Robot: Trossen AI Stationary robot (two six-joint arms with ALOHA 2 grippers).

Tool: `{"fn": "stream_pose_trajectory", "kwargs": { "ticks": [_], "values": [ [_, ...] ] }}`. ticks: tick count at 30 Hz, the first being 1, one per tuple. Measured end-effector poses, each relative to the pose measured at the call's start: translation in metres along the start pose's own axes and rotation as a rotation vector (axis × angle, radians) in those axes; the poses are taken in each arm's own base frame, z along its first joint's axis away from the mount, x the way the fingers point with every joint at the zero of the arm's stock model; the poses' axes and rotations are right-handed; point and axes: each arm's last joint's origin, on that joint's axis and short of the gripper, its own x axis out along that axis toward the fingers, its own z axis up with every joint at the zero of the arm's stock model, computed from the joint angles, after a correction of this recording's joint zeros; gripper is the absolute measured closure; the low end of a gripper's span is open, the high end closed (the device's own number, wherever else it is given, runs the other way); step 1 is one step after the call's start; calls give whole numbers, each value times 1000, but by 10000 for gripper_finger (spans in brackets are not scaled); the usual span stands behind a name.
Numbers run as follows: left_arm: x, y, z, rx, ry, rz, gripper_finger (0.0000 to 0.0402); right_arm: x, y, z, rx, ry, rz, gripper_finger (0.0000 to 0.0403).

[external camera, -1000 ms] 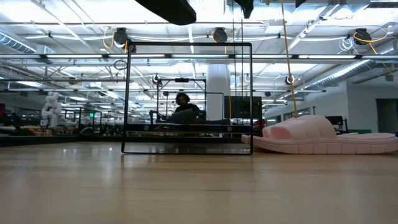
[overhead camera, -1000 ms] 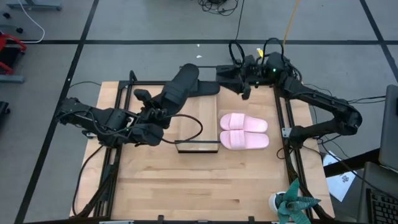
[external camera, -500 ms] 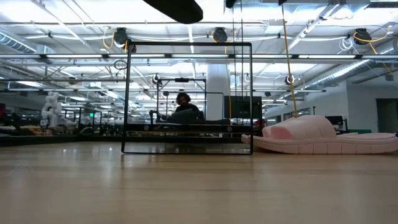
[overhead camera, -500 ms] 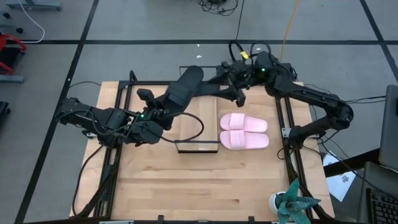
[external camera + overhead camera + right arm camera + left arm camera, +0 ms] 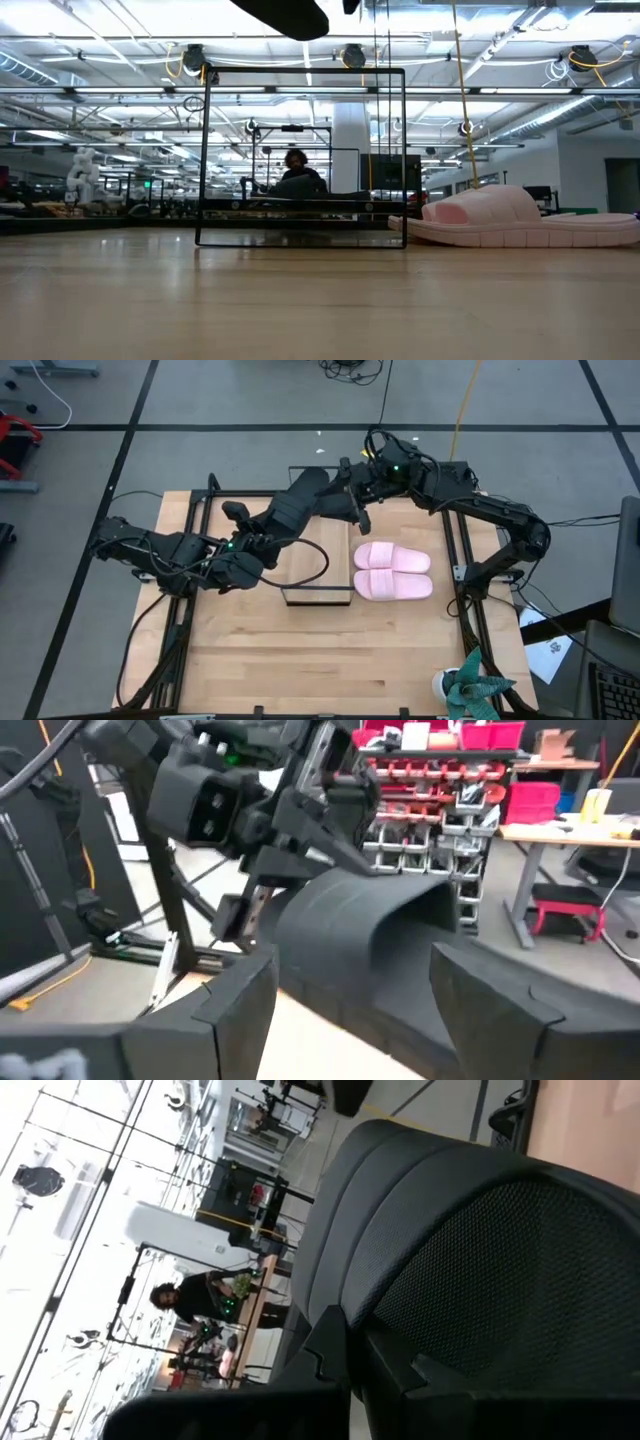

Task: Pick and place slides into the shelf
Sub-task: Put the black slide on the shelf

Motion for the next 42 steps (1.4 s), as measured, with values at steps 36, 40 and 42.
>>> {"fn": "stream_pose_trajectory", "kwargs": {
  "ticks": [36,40,42],
  "values": [
    [15,-13,11,73,1,-28,401,15,-18,-18,57,34,-58,147],
    [17,-14,10,74,12,-22,401,12,-17,-17,70,41,-61,147],
    [17,-14,10,72,14,-17,401,10,-18,-18,91,48,-60,147]
  ]
}}
